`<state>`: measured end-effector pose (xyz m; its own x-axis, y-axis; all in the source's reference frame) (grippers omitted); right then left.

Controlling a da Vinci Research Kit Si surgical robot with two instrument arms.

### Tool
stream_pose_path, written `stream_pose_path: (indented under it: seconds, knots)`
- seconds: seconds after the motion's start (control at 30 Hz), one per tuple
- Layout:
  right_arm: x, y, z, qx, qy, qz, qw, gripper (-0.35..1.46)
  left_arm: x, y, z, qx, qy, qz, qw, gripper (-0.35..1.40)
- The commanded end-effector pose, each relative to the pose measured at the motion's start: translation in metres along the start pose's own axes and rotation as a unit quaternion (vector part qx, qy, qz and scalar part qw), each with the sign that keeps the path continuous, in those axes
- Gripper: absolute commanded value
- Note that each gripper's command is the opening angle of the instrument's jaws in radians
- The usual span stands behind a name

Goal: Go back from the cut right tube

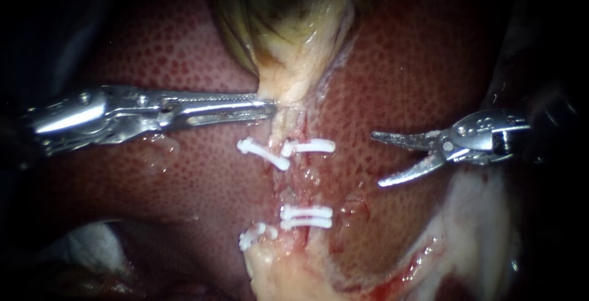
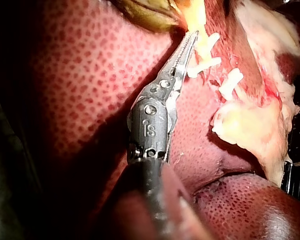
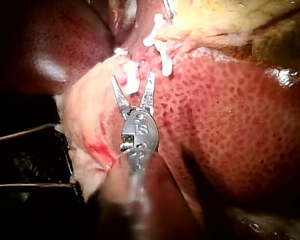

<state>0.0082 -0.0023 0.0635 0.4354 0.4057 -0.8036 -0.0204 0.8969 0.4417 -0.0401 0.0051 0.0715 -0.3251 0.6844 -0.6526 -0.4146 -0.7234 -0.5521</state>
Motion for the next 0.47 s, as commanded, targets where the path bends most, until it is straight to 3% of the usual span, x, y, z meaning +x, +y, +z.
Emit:
stream_pose_path:
  seconds: [0.03,0.47]
  knots:
    - [0.0002,0.0000,-0.0001,0.000,-0.001,0.001,1.0000,1.43,-0.0001,-0.0001,0.0001,-0.001,-0.001,0.000,1.0000,-0.35]
    - [0.0005,-0.0001,-0.0001,0.000,0.001,-0.002,1.0000,1.43,-0.0003,-0.0002,0.0005,-0.001,-0.003,-0.003,1.0000,-0.35]
